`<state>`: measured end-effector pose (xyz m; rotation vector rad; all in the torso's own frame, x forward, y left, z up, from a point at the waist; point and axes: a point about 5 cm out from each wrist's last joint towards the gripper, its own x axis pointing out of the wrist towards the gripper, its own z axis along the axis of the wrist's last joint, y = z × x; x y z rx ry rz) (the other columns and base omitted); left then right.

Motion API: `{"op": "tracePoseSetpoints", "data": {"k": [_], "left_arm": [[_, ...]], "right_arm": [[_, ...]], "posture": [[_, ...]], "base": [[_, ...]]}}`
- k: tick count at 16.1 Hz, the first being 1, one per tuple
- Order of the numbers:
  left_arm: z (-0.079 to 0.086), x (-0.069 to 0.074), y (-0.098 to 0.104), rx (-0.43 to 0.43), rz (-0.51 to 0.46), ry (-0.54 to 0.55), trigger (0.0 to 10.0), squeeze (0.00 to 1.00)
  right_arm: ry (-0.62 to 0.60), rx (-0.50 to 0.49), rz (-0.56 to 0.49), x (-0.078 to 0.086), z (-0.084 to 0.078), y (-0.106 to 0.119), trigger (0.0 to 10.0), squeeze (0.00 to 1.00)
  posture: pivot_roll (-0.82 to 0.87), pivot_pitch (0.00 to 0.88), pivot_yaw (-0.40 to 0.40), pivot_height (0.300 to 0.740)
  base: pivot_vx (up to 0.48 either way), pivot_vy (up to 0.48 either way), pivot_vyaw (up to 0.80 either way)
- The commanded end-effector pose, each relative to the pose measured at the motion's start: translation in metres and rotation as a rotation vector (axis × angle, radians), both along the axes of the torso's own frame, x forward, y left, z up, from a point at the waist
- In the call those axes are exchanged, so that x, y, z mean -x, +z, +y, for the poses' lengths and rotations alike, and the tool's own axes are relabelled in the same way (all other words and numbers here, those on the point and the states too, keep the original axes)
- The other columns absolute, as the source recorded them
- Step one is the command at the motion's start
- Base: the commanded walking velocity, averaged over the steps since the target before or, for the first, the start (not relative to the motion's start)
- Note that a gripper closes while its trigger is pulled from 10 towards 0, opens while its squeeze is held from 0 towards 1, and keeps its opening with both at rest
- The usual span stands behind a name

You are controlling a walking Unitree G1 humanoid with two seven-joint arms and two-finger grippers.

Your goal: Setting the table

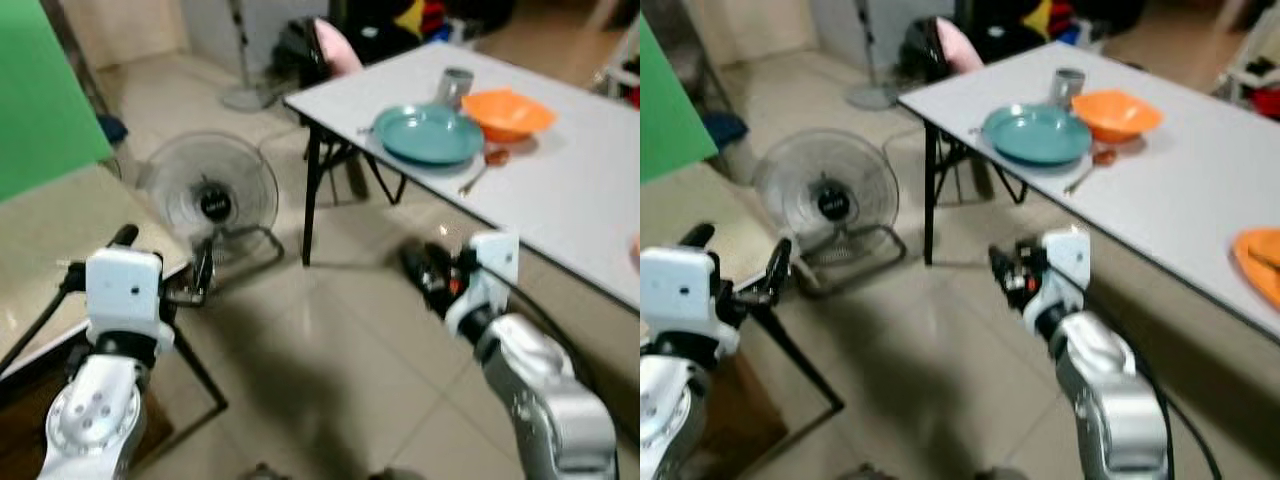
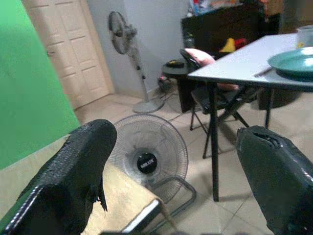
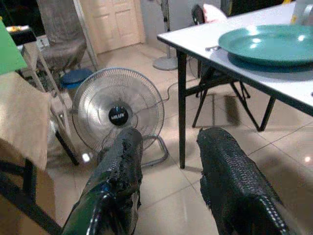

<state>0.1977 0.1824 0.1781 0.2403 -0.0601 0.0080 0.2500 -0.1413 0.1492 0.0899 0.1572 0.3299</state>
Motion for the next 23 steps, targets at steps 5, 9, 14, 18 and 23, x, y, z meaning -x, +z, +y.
{"op": "tracePoseSetpoints", "data": {"k": [5,9,14,18,23], "left_arm": [[0.002,0.003,-0.001,0.011,0.024,0.005,10.0,0.00],[0.007,0.002,0.001,-0.005,0.017,0.024,10.0,0.00],[0.010,0.003,0.003,-0.011,0.013,0.035,10.0,0.00],[0.005,0.005,0.003,-0.007,0.008,0.029,10.0,0.00],[0.002,0.005,0.003,0.026,0.006,0.078,10.0,0.00]], "right_arm": [[0.029,-0.006,0.018,-0.004,0.002,-0.003,10.0,0.00],[0.036,-0.022,0.032,-0.006,0.005,-0.004,10.0,0.00],[0.047,-0.020,0.030,-0.007,0.006,-0.003,10.0,0.00],[0.088,-0.023,0.016,-0.011,0.008,0.001,10.0,0.00],[0.164,0.045,-0.043,-0.021,0.018,0.009,10.0,0.00]], "posture": [[0.05,0.093,0.035,0.740],[0.06,0.096,0.030,0.740],[0.05,0.097,0.026,0.740],[0.06,0.101,0.020,0.740],[0.07,0.103,0.013,0.740]], "base": [[0.000,0.411,0.00],[0.000,0.416,-0.39],[0.000,0.415,-0.76],[0.000,0.303,0.00],[0.000,-0.161,0.48]]}}
